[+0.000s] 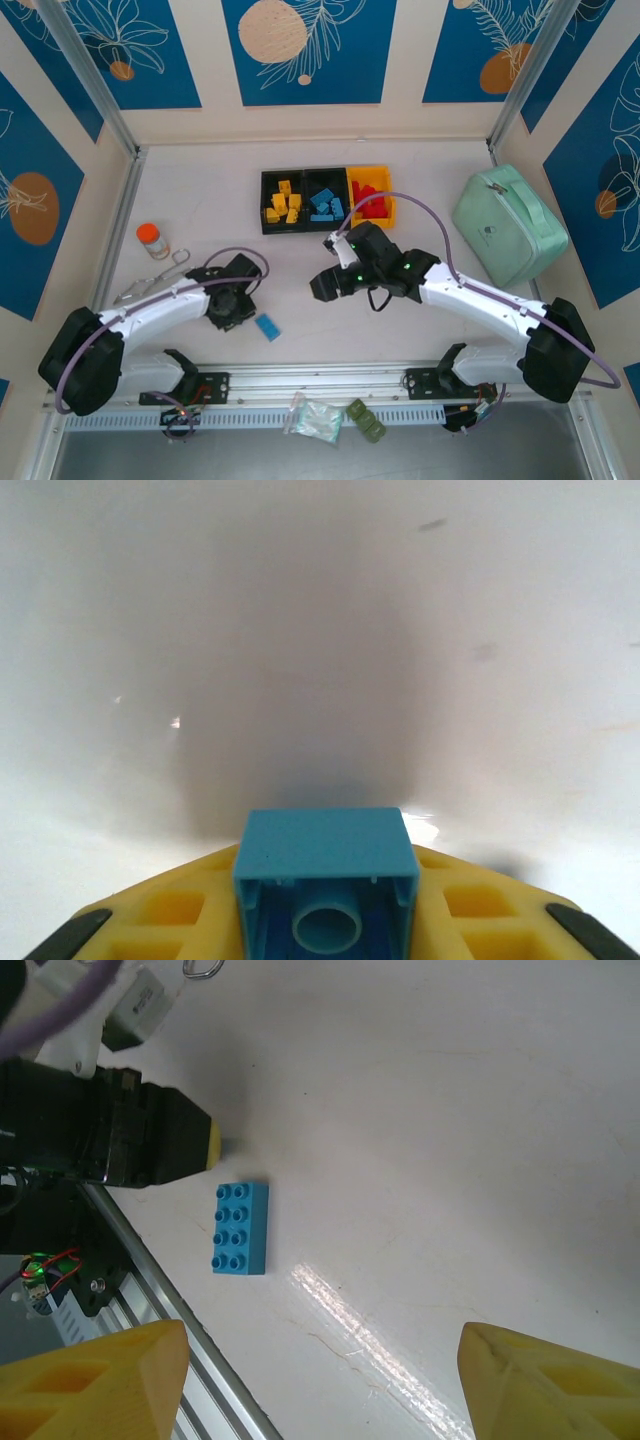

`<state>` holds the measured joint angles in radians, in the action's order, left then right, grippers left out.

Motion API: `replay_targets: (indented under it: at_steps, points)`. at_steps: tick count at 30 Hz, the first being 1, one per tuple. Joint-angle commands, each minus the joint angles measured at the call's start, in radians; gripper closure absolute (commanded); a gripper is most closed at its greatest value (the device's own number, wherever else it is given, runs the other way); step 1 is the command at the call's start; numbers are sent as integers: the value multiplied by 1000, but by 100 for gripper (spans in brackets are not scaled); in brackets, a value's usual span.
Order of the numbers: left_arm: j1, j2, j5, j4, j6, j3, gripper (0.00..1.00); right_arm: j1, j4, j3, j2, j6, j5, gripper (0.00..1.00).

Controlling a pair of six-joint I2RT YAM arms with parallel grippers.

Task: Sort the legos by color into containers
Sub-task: Pick up the lego from the bottom-left of the table, then place the lego in the container.

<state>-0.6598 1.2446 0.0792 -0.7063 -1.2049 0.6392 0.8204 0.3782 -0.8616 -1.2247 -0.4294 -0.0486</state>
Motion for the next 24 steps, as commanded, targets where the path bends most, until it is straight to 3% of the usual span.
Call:
replay_targets:
  at_steps: [1,14,24]
  points:
    - [-8,42,19,25,77,110,66,-26,16,19,58,-11,16,28]
    - [-6,384,24,-49,356,673,66,-235,123,83,262,-53,37,28]
    - [-6,713,-17,-128,476,1112,65,-317,158,88,284,-86,53,28]
